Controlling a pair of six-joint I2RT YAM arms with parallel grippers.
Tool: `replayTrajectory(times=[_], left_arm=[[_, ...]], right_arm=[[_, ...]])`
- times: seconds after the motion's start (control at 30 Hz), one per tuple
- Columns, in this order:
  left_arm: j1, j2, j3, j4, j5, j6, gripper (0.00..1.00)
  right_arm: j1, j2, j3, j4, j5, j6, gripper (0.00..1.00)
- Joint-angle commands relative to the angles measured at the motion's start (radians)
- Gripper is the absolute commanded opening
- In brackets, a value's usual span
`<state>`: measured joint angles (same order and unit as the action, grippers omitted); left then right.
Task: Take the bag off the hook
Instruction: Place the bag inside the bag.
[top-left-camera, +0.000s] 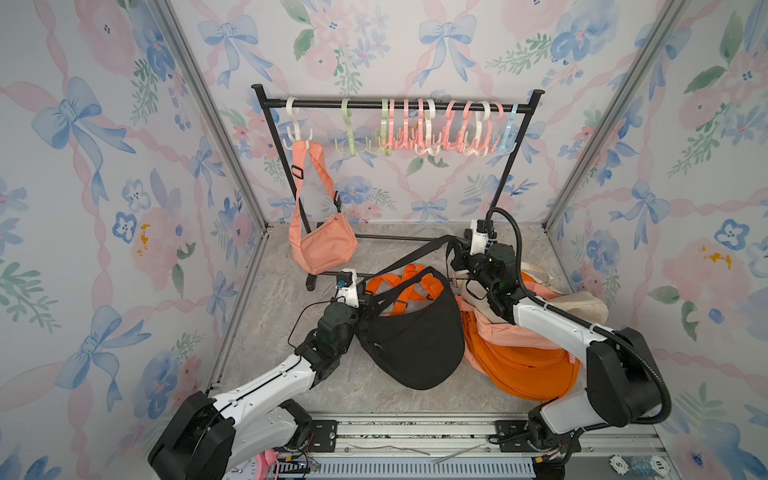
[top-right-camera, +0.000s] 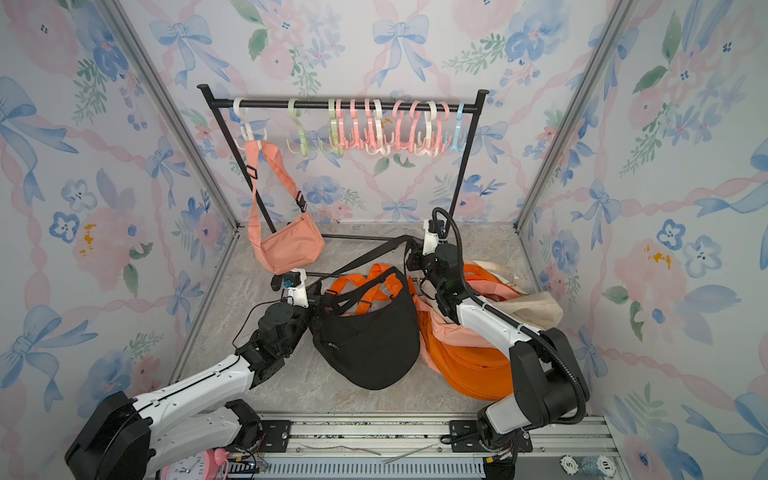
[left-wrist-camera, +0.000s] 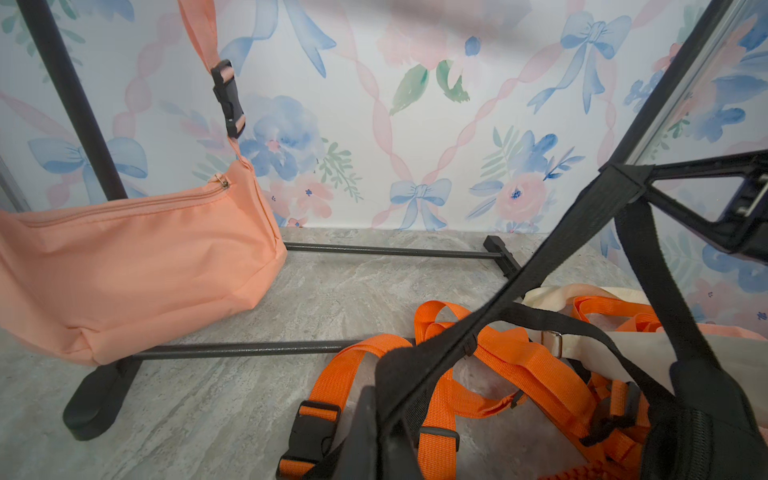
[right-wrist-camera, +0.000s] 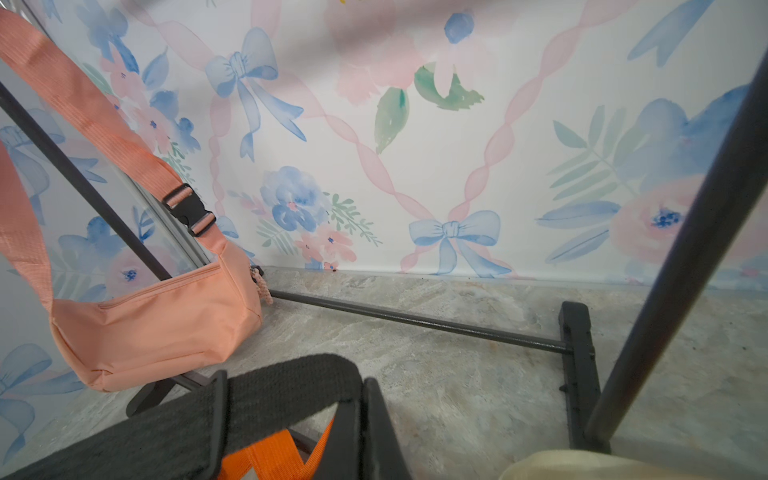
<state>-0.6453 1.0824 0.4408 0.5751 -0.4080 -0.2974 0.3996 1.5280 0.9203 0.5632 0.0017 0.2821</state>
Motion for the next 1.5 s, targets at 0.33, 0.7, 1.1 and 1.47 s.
replayTrajectory(times=[0.33, 0.7, 1.1, 1.47], left_arm=[[0.036, 0.113, -0.066, 0.127, -0.155, -0.053, 0.51], [0.048, 0.089, -0.057, 0.141, -0.192, -0.023, 0.76], [0.055, -0.059, -0.013, -0.114, 0.094, -0.030, 0.75], [0.055, -0.230, 0.039, -0.366, 0.176, -0.080, 0.77]], right_arm=[[-0.061, 0.167, 0.051, 0.099, -0.029, 0.101, 0.42], [-0.070, 0.142, 0.042, 0.058, 0.004, 0.072, 0.97], [-0.115, 0.209, 0.366, -0.546, -0.406, 0.006, 0.97], [-0.114, 0.146, 0.436, -0.837, -0.439, -0.081, 0.97]])
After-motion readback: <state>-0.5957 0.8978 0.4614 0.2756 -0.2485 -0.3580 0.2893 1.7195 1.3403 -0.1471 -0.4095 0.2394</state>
